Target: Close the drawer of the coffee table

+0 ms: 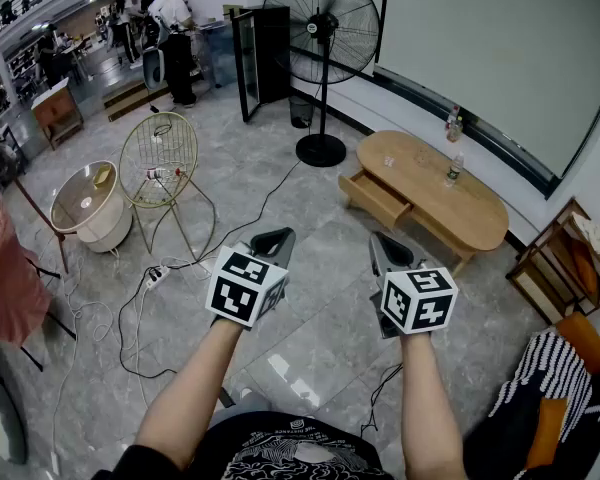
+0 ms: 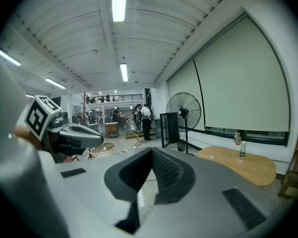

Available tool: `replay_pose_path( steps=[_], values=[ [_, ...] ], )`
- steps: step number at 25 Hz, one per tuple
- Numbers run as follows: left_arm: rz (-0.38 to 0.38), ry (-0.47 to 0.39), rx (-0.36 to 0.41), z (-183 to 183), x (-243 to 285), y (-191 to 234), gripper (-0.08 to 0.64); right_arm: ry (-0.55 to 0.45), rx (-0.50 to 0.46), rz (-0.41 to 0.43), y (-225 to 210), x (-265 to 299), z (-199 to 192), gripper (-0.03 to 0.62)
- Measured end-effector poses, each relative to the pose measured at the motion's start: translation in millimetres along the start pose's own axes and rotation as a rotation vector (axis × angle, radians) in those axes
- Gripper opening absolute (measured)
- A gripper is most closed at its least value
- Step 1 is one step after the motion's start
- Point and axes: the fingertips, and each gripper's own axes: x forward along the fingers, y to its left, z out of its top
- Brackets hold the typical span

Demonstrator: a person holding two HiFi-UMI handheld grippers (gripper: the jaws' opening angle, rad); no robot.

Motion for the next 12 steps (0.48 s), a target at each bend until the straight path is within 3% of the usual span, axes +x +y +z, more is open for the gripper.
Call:
replay_pose_path(
  steps=[12],
  values=[
    [0.002, 0.008, -0.002, -4.8, 3.7, -12.0, 0.002, 0.001, -0.01, -0.01, -7.5, -10.3, -13.7, 0.023]
  ],
)
